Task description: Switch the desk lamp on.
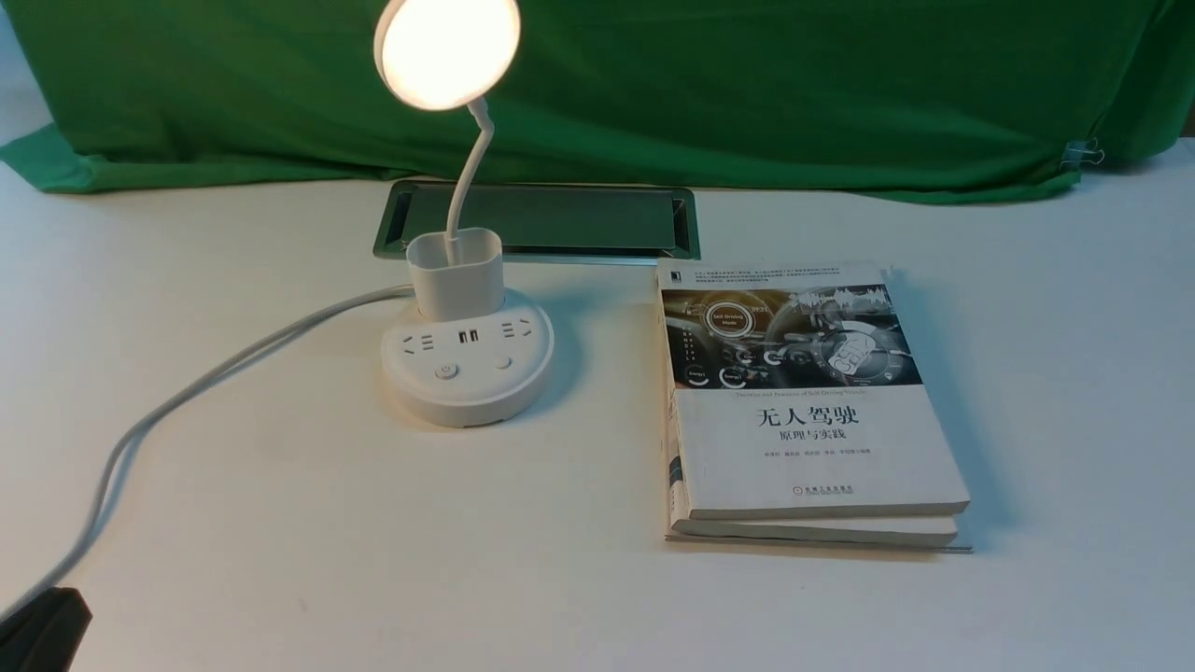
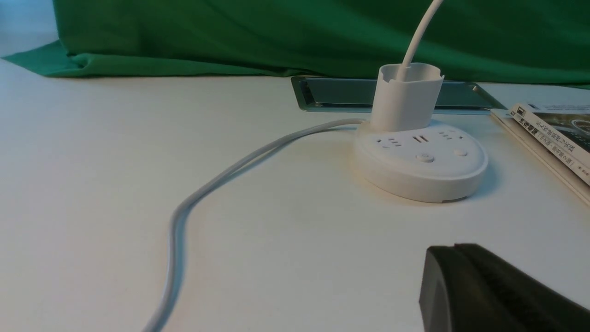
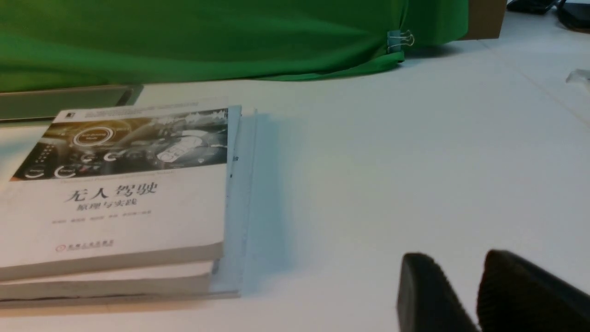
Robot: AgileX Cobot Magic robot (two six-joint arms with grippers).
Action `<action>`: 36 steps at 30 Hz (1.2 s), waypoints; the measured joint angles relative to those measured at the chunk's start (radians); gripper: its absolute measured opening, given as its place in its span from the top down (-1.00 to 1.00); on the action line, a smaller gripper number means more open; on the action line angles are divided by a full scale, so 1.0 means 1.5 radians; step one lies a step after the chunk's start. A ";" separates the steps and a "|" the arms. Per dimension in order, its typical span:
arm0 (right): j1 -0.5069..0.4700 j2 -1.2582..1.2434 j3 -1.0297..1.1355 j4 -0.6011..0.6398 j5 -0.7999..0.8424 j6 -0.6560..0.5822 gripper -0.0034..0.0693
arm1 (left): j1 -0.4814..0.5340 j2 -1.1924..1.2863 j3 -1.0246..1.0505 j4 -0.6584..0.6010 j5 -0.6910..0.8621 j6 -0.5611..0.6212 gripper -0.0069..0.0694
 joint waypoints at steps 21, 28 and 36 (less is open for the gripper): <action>0.000 0.000 0.000 0.000 -0.001 0.000 0.24 | 0.001 0.000 0.000 0.000 0.000 0.000 0.81; 0.000 0.000 0.000 0.000 -0.001 0.000 0.24 | 0.001 0.000 0.000 0.000 0.000 0.000 0.81; 0.000 0.000 0.000 0.000 -0.001 0.000 0.25 | 0.001 0.000 0.000 0.000 0.000 0.000 0.81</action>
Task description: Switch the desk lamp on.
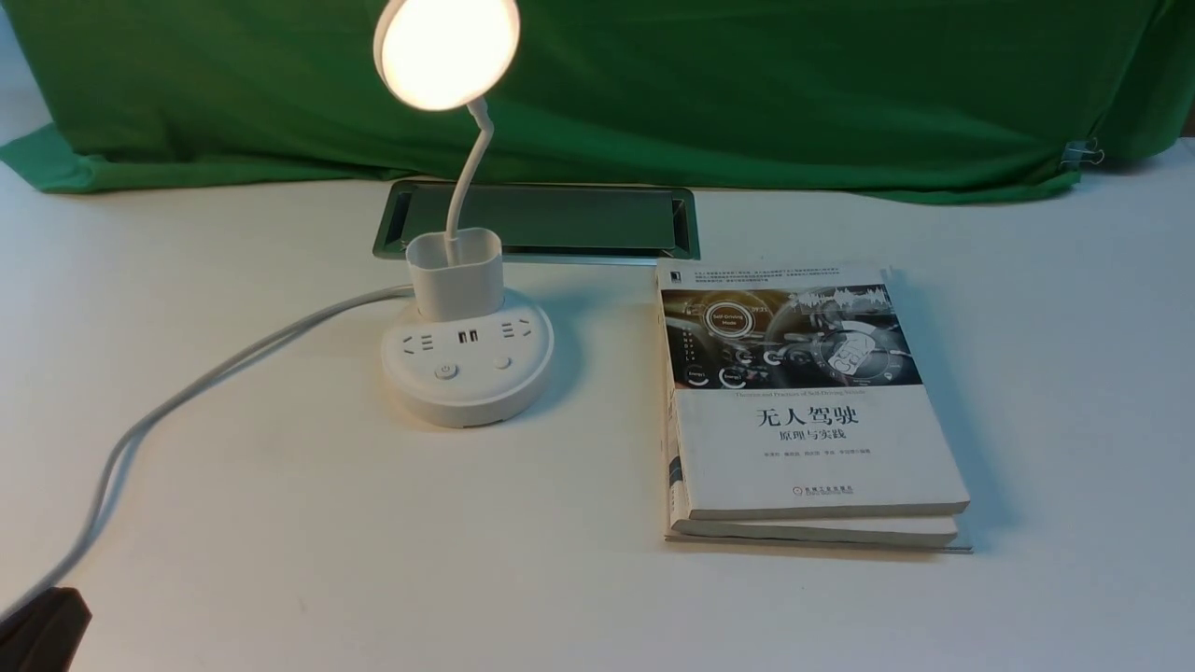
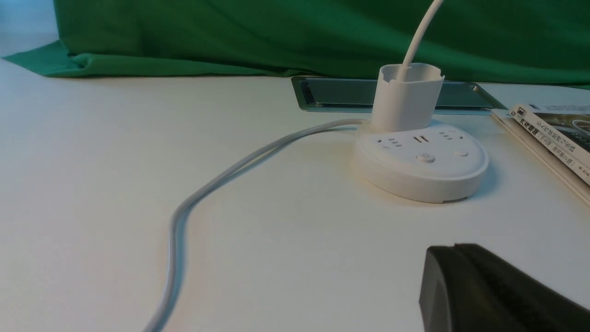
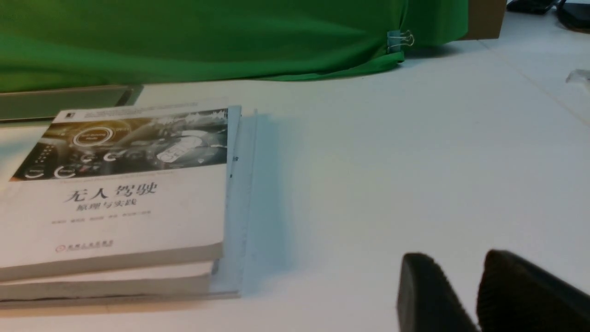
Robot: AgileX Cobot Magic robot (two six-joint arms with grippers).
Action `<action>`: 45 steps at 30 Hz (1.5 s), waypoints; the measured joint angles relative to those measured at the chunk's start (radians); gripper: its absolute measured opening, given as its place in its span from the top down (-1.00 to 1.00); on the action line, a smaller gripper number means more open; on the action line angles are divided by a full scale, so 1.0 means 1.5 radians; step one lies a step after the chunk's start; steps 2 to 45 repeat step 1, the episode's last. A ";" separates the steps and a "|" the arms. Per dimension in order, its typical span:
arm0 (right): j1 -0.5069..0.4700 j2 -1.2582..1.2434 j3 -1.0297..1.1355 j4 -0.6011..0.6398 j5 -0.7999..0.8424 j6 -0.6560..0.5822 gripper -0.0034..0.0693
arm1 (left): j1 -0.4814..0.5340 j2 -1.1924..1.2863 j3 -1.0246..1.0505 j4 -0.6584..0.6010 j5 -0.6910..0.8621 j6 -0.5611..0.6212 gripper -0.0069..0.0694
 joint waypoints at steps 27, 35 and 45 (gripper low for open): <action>0.000 0.000 0.000 0.000 0.000 0.000 0.25 | 0.000 0.000 0.000 0.000 0.000 0.000 0.81; 0.000 0.000 0.000 0.000 0.000 0.000 0.25 | 0.000 0.000 0.000 0.000 0.000 0.000 0.81; 0.000 0.000 0.000 0.000 0.000 0.000 0.25 | 0.000 0.000 0.000 0.000 0.000 0.000 0.81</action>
